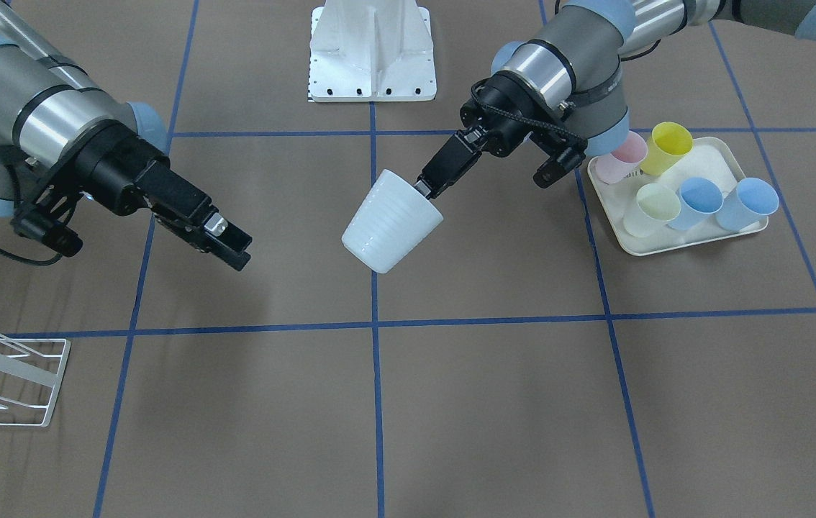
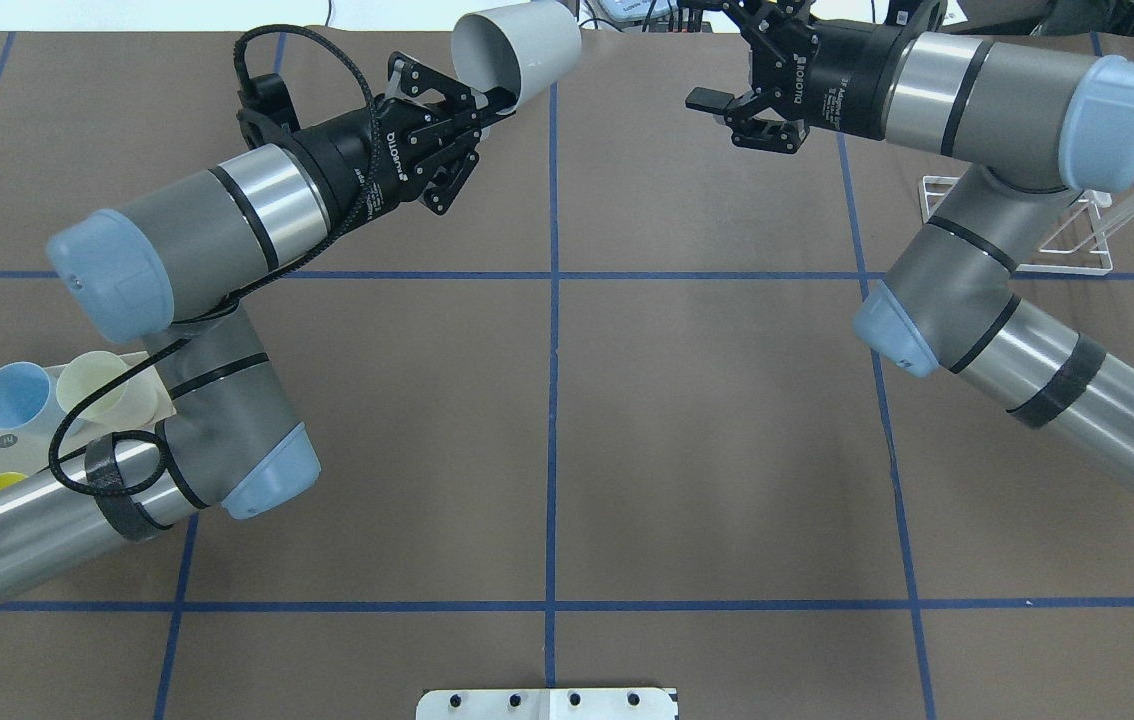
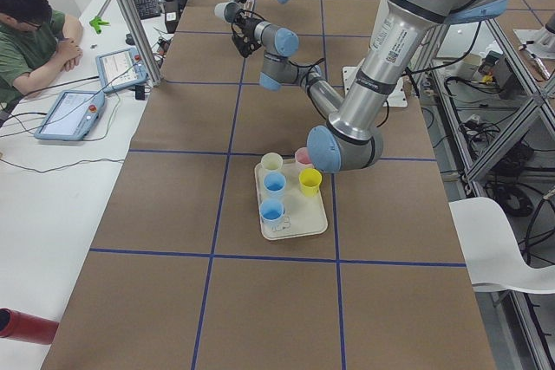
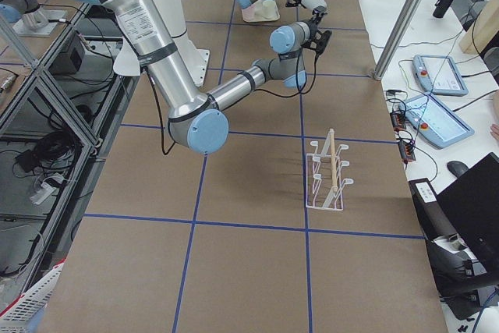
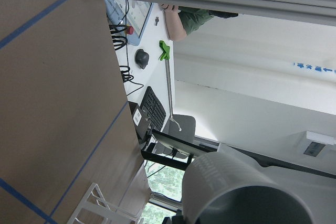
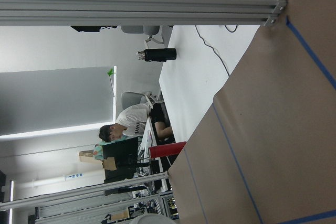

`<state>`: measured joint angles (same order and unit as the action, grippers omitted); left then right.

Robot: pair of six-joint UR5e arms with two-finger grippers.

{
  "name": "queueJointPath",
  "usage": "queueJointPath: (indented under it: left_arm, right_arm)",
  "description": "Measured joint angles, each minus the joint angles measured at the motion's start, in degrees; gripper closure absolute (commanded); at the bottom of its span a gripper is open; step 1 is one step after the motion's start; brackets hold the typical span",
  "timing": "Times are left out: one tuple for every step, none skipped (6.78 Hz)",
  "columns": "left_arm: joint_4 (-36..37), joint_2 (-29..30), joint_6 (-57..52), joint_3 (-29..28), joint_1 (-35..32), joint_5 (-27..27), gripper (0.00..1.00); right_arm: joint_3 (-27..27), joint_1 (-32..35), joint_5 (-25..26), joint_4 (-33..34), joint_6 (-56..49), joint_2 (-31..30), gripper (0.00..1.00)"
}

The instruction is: Transfer IKEA cup to right arm and place on rack

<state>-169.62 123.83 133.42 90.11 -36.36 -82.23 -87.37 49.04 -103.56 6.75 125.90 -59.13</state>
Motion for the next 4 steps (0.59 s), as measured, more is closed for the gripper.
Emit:
queueJointPath:
  left_arm:
    - [-1.24,0.32,0.36,-0.82,0.03,0.35,1.0]
    - [-1.67,0.84,0.48,-1.16,0.09,0.5,1.0]
    - [-1.79,1.41,0.51,-1.39,0.21,0.55,1.0]
    - [-1.83,2.05,0.52,-1.71,0.64,0.57,1.0]
  right_arm:
    - [-0.12,-0.97,1.43,-0.94,1.83,0.62,0.0]
    - [-0.13,-1.98,2.87,-1.31,2.64,1.02,0.0]
    - [-0.07,-2.95,3.86,-1.42,2.89,1.29,0.0]
    - [0.07,-3.64,4.47,-1.46,2.93,1.52,0.0]
